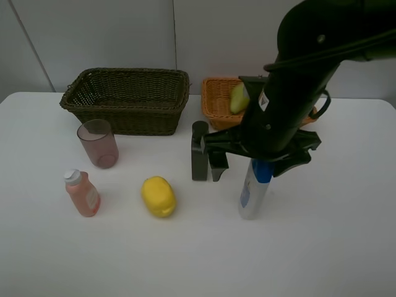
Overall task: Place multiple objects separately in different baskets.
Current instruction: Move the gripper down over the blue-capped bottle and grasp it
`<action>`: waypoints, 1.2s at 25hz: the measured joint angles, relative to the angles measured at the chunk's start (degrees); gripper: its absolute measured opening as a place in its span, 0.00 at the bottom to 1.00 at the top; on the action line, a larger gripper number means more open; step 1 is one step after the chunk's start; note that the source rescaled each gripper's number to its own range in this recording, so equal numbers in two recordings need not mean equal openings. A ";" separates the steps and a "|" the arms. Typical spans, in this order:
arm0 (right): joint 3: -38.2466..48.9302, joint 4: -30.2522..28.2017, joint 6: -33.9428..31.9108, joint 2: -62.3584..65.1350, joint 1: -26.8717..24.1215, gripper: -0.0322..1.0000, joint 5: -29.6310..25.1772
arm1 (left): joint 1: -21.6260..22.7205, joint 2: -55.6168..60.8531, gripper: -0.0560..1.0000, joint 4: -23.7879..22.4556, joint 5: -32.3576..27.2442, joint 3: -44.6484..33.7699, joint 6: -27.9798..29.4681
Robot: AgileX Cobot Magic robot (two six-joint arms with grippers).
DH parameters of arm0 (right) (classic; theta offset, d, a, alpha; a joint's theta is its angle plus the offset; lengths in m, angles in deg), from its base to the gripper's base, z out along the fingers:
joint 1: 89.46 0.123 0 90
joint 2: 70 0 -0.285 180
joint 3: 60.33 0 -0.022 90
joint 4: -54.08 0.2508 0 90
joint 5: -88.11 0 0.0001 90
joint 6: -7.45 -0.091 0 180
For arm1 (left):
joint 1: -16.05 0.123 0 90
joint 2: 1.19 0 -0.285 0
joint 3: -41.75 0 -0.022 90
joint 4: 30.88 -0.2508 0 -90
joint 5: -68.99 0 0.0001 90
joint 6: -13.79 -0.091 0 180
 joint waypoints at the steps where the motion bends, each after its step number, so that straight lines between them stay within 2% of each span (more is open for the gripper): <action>1: 0.02 -0.67 -0.75 0.00 0.00 1.00 0.00 | 0.00 0.00 1.00 0.00 0.00 0.00 0.00; 8: 0.18 -4.79 -5.08 -1.21 -0.39 1.00 0.07 | 0.00 0.00 1.00 0.00 0.00 0.00 0.00; 30: 0.18 -5.68 -3.90 -5.20 -1.06 1.00 2.30 | 0.00 0.00 1.00 0.00 0.00 0.00 0.00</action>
